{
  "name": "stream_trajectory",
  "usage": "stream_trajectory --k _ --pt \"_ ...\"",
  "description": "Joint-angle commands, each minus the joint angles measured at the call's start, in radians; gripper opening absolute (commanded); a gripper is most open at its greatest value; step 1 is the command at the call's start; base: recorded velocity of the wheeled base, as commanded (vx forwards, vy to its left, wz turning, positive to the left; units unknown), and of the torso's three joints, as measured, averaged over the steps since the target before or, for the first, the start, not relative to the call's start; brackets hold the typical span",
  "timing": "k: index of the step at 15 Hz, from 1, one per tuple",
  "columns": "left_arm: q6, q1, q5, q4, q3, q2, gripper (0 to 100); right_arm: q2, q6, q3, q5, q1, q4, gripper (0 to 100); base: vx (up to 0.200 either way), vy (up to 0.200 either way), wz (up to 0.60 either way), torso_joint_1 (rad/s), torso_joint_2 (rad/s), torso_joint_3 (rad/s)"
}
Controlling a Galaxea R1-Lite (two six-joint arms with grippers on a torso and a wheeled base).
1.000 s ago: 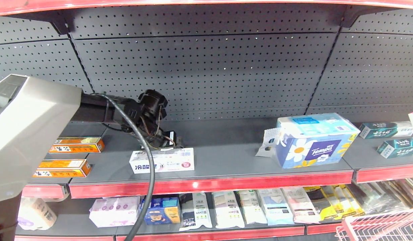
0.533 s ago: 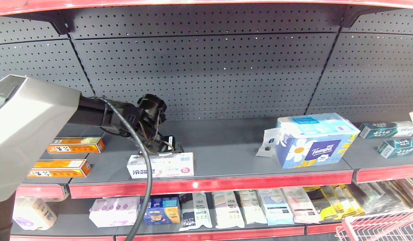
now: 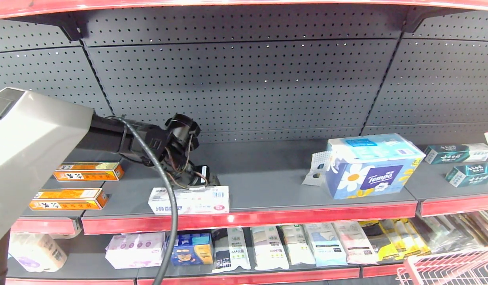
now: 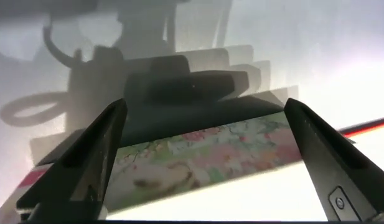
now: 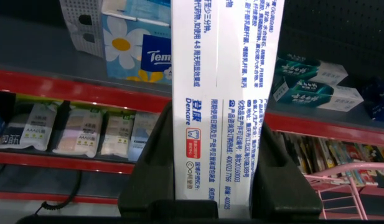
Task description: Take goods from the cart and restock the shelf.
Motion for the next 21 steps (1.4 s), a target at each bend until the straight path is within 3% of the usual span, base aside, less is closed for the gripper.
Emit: stream_trajectory --k 1,16,21 --pt "-0.001 -0.003 0.001 -0.001 0.017 -0.006 100 -0.001 0.0 0.001 0.002 -0.001 0.001 0 0.0 0.0 0.0 0.0 0.0 0.0" --pt "-0.001 -0.004 -0.014 -0.09 0.004 -0.004 100 0.005 0.001 0.018 0.017 0.001 -0.001 0 0.0 0.0 0.0 0.0 0.0 0.0" --pt "0.001 -0.006 -0.014 -0.07 0.018 -0.029 100 0.002 0.001 0.021 0.017 0.001 -0.001 0 0.0 0.0 0.0 0.0 0.0 0.0"
